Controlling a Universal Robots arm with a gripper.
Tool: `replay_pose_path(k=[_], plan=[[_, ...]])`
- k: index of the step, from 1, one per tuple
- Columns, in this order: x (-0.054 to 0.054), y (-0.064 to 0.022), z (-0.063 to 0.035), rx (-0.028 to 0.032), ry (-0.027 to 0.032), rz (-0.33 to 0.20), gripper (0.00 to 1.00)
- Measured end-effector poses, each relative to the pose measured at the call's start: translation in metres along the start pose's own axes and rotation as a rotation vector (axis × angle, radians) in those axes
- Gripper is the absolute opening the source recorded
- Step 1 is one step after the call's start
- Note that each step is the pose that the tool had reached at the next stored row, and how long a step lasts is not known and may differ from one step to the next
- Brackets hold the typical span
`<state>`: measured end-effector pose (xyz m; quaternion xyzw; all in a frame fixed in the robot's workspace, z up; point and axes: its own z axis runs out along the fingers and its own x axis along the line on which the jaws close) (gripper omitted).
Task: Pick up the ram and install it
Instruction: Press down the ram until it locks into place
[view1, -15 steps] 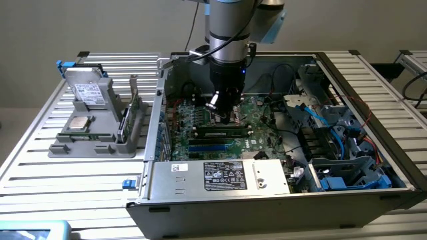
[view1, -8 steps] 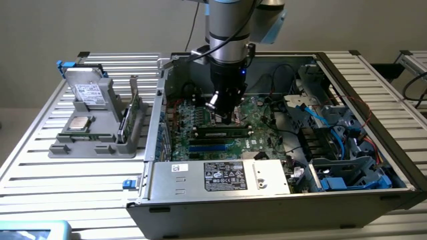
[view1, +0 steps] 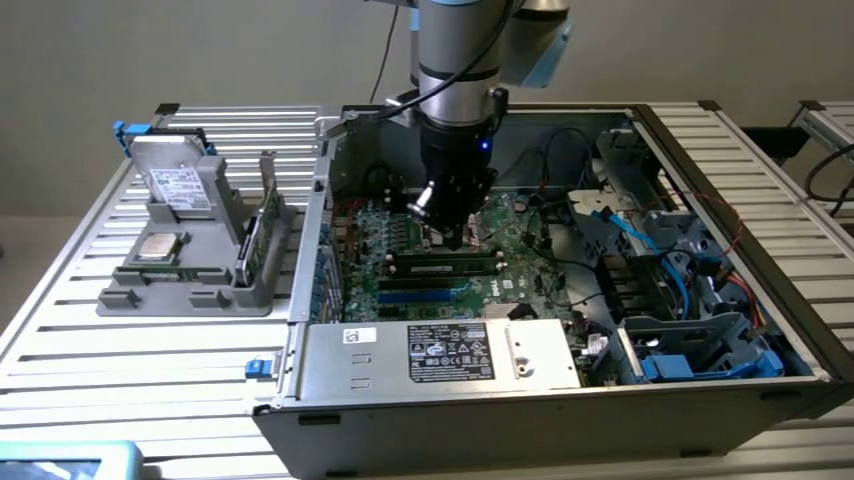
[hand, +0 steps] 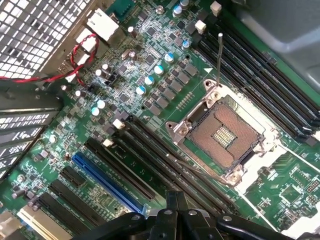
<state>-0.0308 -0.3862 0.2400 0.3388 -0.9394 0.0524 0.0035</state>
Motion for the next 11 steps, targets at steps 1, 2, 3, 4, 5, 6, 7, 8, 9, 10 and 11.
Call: replay_pose_path(k=[1,2,3,4,5,6,7,8,9,10,11], plan=[[0.0,0.0,0.0,-0.0002,0.0014,0.012,0.11],[0.0,0.0,0.0,-0.0004,0.0027,0.023,0.11],[0.0,0.0,0.0001,-0.0007,0.0039,0.035,0.11],[0.0,0.0,0.0,-0.0009,0.0053,0.047,0.11],[0.0,0.0,0.0,-0.001,0.0067,0.058,0.11],[0.0,0.0,0.0001,-0.0012,0.0081,0.07,0.11],[0.0,0.0,0.0001,-0.001,0.0096,0.082,0.11],[0.0,0.0,0.0001,-0.0009,0.0111,0.093,0.11],[0.0,0.0,0.0001,-0.0006,0.0127,0.104,0.11],[0.0,0.0,0.0001,-0.0004,0.0142,0.116,0.11],[0.0,0.0,0.0,-0.0003,0.0157,0.127,0.11]])
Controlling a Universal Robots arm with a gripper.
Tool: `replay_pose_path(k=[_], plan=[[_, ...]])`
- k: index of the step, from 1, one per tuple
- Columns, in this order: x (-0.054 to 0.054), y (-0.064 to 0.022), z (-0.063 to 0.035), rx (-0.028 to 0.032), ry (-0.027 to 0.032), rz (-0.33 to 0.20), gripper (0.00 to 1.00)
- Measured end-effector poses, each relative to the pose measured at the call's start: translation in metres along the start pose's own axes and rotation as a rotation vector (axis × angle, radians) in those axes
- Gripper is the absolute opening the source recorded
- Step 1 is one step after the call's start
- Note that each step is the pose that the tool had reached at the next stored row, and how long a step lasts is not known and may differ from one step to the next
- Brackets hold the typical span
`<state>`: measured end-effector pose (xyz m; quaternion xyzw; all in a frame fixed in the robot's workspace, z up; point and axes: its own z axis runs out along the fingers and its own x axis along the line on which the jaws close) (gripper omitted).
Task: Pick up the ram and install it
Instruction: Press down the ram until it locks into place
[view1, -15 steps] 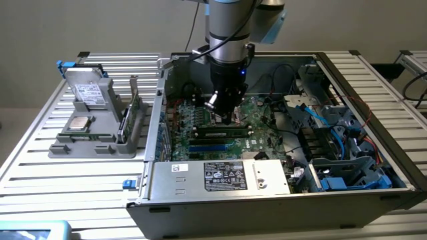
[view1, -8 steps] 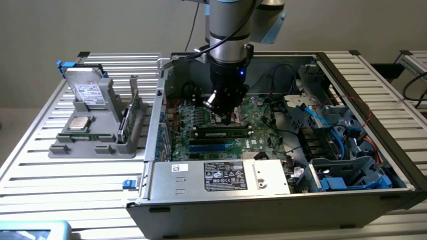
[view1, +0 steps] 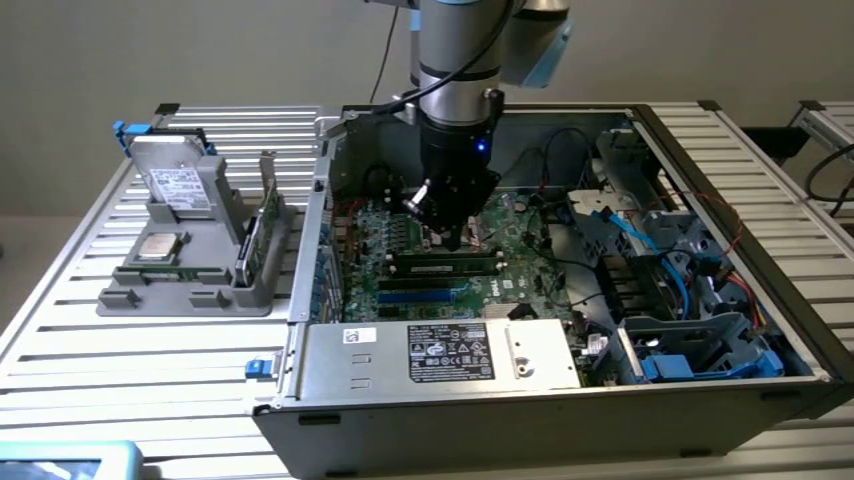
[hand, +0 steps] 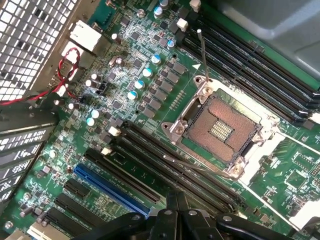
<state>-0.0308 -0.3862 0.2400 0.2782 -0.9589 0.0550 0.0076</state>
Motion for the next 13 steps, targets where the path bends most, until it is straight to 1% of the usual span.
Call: replay_pose_path(k=[13], plan=[[0.0,0.0,0.0,-0.0022,0.0167,0.15,0.11]])
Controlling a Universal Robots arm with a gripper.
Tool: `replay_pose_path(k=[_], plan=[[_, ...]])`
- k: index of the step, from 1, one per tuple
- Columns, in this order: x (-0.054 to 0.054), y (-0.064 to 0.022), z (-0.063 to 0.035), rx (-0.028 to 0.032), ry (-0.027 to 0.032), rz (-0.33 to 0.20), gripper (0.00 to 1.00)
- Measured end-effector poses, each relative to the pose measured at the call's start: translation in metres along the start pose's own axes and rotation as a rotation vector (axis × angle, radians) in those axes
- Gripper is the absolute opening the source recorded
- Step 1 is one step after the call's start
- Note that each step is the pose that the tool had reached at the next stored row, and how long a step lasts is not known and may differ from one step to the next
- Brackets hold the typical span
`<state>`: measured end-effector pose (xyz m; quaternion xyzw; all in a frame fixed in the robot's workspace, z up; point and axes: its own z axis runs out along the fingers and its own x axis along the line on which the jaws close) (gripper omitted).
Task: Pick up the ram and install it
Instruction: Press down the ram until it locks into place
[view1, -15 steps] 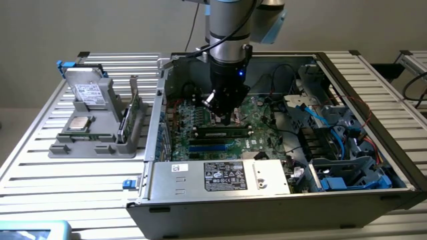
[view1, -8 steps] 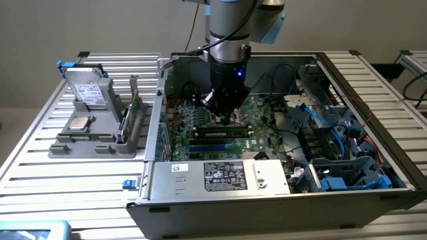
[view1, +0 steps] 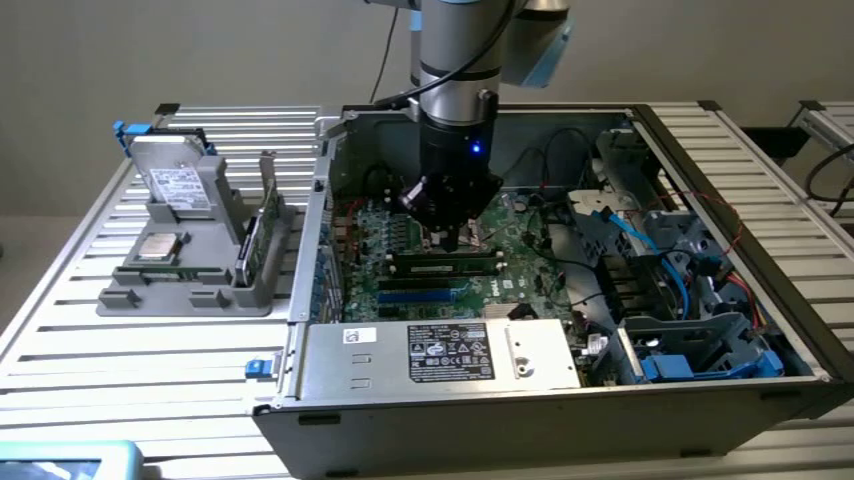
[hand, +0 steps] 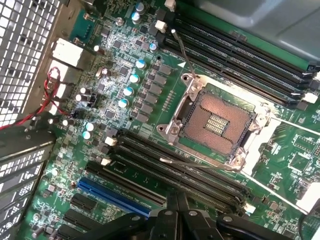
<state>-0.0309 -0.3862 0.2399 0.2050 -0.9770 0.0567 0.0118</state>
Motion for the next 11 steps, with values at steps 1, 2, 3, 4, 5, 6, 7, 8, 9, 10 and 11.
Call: replay_pose_path(k=[1,2,3,4,5,6,7,8,9,10,11], plan=[[0.0,0.0,0.0,0.0001,0.0011,0.011,0.11],[0.0,0.0,0.0,0.0,0.0021,0.022,0.11],[0.0,0.0,0.0,0.0002,0.0033,0.033,0.11],[0.0,0.0,0.0,0.0005,0.0043,0.044,0.11],[0.0,0.0,0.0,0.0013,0.0049,0.053,0.11],[-0.0001,0.0,0.0001,0.0027,0.0051,0.063,0.11],[-0.0001,0.0,0.0001,0.0043,0.0052,0.072,0.11],[0.0,0.0,0.0001,0.0059,0.0052,0.081,0.11],[0.0,0.0,0.0001,0.0075,0.0053,0.089,0.11],[0.0,0.0,0.0,0.009,0.0054,0.098,0.11],[0.0,-0.0001,0.0,0.0101,0.0055,0.108,0.11]])
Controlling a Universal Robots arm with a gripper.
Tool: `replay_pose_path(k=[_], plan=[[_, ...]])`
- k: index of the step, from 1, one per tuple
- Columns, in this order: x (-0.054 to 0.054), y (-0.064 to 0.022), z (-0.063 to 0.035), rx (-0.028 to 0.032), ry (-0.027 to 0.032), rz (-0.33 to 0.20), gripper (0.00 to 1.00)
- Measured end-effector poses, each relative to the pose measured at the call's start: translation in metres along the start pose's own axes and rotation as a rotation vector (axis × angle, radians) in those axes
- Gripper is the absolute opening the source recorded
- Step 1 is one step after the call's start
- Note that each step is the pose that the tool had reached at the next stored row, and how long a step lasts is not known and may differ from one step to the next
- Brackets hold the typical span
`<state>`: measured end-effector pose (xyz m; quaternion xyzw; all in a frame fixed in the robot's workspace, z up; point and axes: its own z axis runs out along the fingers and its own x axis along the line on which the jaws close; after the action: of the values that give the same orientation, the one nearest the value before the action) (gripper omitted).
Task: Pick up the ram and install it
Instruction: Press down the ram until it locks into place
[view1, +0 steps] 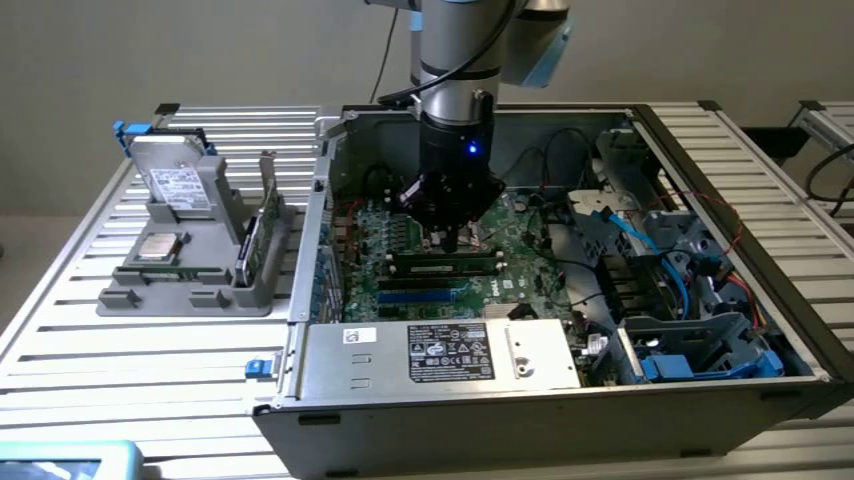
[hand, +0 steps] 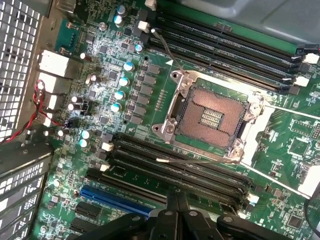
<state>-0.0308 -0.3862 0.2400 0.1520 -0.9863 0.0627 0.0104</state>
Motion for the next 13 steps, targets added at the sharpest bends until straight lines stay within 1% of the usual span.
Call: replay_pose_path(k=[3,13], plan=[[0.0,0.0,0.0,0.0016,-0.0004,0.03,0.11],[0.0,0.0,0.0,0.0034,-0.0056,0.128,0.11]])
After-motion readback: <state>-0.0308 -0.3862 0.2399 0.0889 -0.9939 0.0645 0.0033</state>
